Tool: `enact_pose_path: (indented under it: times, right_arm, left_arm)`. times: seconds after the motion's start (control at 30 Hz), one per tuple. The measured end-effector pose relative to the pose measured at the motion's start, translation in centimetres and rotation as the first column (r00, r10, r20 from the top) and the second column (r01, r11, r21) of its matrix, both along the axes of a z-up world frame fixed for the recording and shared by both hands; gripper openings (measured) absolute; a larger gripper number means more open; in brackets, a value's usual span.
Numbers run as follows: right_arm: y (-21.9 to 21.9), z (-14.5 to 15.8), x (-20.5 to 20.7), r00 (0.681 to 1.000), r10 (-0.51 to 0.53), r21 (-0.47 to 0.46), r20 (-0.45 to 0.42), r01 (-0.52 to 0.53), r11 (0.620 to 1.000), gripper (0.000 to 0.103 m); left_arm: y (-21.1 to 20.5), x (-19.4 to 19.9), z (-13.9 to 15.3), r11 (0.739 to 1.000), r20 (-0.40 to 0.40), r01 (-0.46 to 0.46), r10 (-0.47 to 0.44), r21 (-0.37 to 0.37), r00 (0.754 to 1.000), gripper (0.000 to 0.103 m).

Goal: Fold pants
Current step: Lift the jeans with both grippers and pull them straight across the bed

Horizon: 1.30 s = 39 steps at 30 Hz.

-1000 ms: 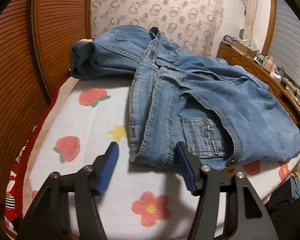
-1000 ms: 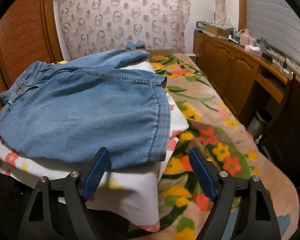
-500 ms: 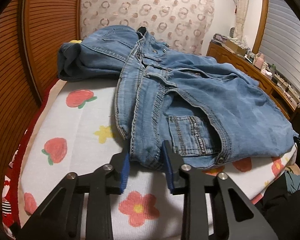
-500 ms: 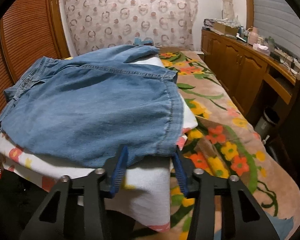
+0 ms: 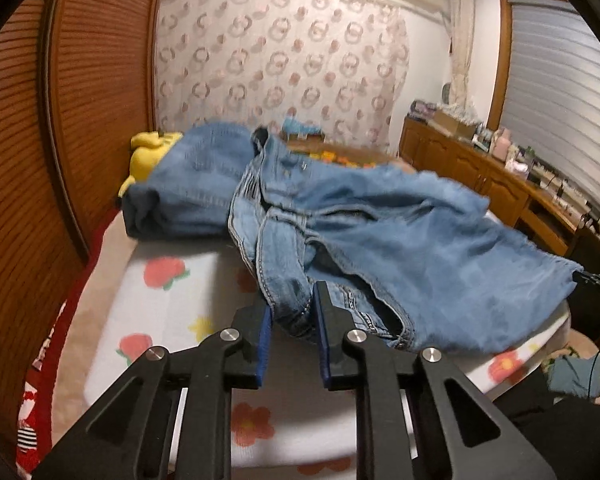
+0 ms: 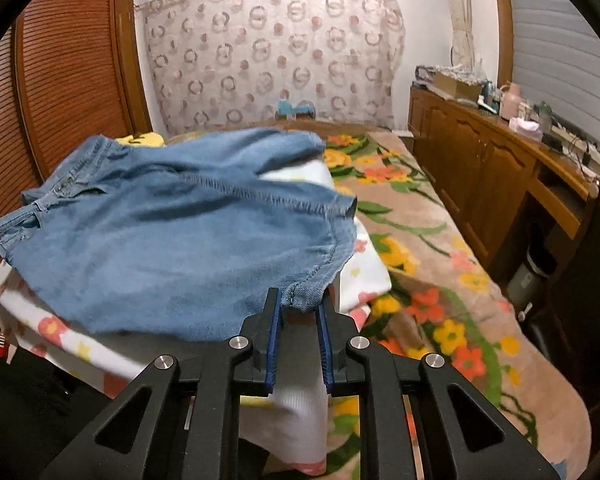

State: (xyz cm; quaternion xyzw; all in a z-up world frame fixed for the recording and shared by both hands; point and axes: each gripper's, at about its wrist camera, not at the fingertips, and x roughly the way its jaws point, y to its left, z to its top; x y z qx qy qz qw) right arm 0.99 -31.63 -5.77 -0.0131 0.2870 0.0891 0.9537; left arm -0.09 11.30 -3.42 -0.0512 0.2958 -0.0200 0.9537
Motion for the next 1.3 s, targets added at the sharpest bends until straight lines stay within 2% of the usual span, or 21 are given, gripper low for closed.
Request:
enact_pose_path:
  times: [0.27,0.5,0.8,0.97,1.1,1.3]
  right_arm:
    - [-0.3,3.3,-1.2,0.995,0.013,-0.029,0.102,-0.011,1.0,0.016]
    - [-0.4,5.6,-2.3,0.98,0.025,-0.062,0.198,-0.013,0.998,0.015]
    - [0.0,5.3,-3.6,0.958,0.034,-0.065,0.284,-0.016,0.998,0.015]
    - [0.2,4.5,-3.1,0.949,0.045,-0.065,0.311,-0.026,0.998,0.015]
    - [0.7,2.9,-1.5,0.954,0.05,-0.067,0.296,-0.032,0.997,0.015]
    - [1.5,1.7,1.7,0.961,0.055,-0.085,0.27,-0.033,0.996,0.015]
  left_arm:
    - [-0.8,-2.3,4.9,1.0,0.109,0.018,-0.019,0.013,0.994,0.019]
    - [-0.7,-3.5,7.6,0.999,0.171,0.033,-0.033,0.004,0.985,0.019]
    - [-1.0,-6.0,11.2,0.999,0.267,0.04,-0.045,0.021,0.963,0.018]
    - [-0.8,-4.9,10.1,0.999,0.24,0.037,-0.041,0.024,0.97,0.018]
    - [-0.9,-4.0,8.6,0.999,0.199,0.033,-0.036,0.02,0.979,0.018]
    - [-0.6,-0.6,6.7,0.999,0.151,0.024,-0.029,0.03,0.988,0.018]
